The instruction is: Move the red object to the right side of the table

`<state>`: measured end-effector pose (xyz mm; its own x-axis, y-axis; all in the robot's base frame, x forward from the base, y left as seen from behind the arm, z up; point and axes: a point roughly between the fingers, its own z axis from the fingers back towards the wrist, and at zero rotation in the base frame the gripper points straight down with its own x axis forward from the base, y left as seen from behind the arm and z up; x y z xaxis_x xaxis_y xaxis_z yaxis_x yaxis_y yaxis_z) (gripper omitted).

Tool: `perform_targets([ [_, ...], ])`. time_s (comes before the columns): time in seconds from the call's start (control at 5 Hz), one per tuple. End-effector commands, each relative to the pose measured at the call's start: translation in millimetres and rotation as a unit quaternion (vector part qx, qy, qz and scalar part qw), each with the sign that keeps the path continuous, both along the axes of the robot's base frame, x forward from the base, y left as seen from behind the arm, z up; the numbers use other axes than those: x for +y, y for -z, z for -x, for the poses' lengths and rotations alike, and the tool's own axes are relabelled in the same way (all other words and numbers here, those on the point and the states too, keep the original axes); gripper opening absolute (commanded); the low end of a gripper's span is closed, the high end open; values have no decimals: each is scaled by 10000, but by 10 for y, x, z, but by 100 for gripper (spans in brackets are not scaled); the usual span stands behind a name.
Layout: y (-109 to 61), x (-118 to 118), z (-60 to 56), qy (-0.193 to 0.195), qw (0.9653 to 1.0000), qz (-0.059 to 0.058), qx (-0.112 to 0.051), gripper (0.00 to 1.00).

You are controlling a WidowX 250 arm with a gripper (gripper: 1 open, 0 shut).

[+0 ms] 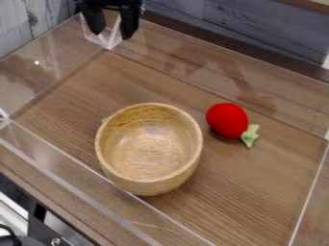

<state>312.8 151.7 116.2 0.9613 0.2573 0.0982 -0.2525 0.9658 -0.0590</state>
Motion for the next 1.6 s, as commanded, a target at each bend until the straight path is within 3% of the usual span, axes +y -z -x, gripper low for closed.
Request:
perform_targets([
  [0.0, -283, -50, 43, -11, 9994, -117, -314, 100],
  [0.8, -406, -364, 123, 263, 9992, 3, -286, 100],
  [1.2, -414, -367, 44, 419, 9989, 10, -230, 100],
  [1.4, -485, -364, -9, 712, 9973, 70, -186, 100],
])
